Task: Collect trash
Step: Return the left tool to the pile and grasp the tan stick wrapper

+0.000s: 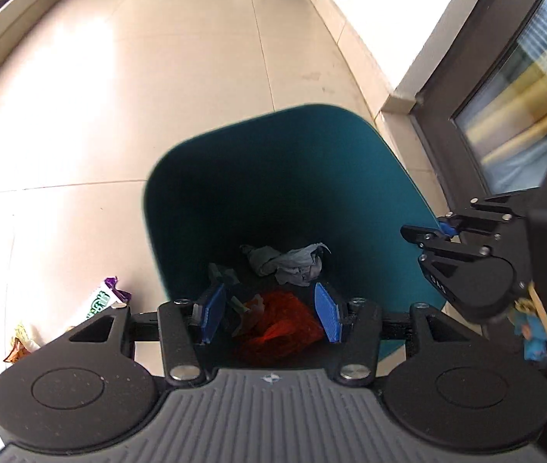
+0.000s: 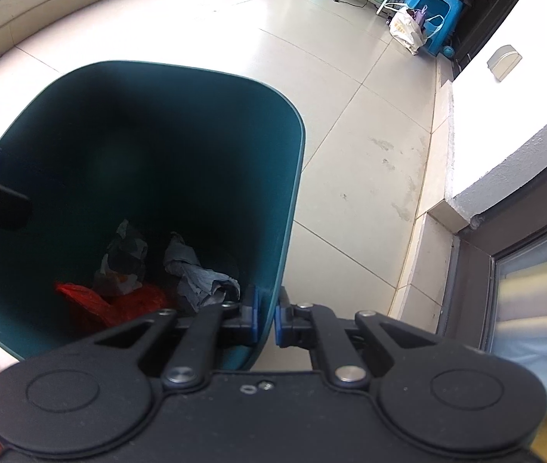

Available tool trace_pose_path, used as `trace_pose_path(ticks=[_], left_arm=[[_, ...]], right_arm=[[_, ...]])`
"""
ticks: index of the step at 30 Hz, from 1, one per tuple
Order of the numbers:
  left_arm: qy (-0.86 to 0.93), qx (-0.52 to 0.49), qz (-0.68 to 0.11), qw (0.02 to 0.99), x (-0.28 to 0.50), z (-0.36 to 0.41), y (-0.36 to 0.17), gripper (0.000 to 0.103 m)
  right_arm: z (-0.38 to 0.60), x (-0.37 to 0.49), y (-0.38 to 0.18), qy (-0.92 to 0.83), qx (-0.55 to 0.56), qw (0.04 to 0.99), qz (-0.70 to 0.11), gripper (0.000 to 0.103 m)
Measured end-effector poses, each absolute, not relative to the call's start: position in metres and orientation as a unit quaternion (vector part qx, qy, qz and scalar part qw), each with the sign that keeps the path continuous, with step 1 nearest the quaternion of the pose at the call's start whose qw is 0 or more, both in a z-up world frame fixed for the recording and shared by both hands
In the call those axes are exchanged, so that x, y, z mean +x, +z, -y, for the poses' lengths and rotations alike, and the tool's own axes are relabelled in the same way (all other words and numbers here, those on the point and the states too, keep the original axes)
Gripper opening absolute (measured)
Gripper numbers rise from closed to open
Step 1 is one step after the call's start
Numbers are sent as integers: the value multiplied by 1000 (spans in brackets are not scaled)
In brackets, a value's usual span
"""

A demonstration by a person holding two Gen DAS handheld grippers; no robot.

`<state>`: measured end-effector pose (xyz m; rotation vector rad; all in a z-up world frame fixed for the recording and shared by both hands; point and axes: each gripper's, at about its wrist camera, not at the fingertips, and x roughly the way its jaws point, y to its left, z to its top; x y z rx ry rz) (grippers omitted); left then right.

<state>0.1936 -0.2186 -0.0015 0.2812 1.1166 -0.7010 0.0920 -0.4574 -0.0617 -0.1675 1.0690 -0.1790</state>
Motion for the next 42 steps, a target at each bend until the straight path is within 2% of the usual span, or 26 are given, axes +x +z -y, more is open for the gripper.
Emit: trace_pose_path(ticks=[6,12,13,15,23,34,37,41,42], left_arm=[[-270,129,-502,811,190,169,0,50],[-188,100,-526,823,204,101,-31,50],[-170,93,-532,824,208,87,-38,52],[-136,78,-542,826,214,63,-47,64],[-29,14,-564,825,251,-29,-81,67],[28,5,-635,772,255,-73,-216,67],[33,-29,-656,753,256,-84,-245,67],[42,-53,-666,743,259,-91,-270,65],[41,-59,-668,741,260,-93,-275,60]], right_arm=[[459,92,-61,-81,-81,852,-511,6],[460,93,-61,-80,-80,850,-515,7],[461,94,-61,-80,-79,849,-516,7],[462,95,-62,-81,-79,848,-518,7],[466,100,-65,-90,-71,844,-524,8],[463,105,-68,-107,-79,834,-536,10],[461,107,-67,-110,-77,833,-537,10],[463,106,-68,-118,-71,832,-537,10],[464,106,-68,-120,-70,832,-538,10]])
